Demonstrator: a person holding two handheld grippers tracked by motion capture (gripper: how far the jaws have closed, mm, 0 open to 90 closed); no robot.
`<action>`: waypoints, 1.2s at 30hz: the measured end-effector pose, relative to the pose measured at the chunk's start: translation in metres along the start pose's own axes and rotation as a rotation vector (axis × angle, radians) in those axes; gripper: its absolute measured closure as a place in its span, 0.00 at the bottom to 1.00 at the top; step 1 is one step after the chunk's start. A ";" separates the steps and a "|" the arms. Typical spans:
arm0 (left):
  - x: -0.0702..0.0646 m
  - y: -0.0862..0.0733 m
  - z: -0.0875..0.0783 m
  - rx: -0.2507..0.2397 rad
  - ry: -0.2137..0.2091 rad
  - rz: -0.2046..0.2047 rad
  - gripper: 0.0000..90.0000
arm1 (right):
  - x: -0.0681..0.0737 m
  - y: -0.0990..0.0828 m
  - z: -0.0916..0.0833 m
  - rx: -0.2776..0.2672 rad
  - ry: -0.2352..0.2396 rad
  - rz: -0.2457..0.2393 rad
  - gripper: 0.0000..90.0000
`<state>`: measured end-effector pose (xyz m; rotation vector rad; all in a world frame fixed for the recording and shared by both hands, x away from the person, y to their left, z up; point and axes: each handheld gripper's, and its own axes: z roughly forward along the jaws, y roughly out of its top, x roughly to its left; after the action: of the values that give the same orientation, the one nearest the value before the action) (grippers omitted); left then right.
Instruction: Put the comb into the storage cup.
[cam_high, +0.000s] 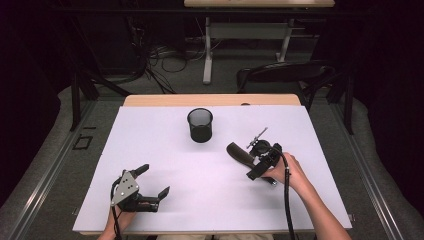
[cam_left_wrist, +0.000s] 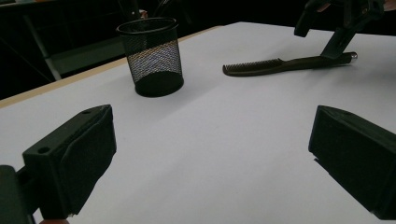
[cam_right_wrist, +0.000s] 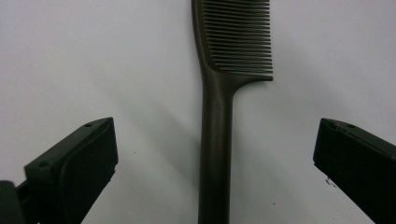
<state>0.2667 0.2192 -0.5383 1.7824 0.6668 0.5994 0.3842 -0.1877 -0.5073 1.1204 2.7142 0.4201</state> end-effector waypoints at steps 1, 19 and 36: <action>0.000 0.000 0.000 0.000 -0.001 0.003 0.01 | 0.001 0.000 0.001 0.004 -0.002 0.011 0.00; 0.000 0.001 0.001 -0.001 -0.008 0.005 0.01 | 0.004 0.006 0.008 0.038 -0.024 -0.013 0.50; 0.000 0.000 0.001 0.001 -0.008 0.001 0.01 | 0.000 0.011 0.019 0.090 -0.024 -0.018 0.68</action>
<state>0.2678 0.2186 -0.5382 1.7853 0.6617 0.5924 0.3961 -0.1763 -0.5215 1.1151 2.7447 0.2818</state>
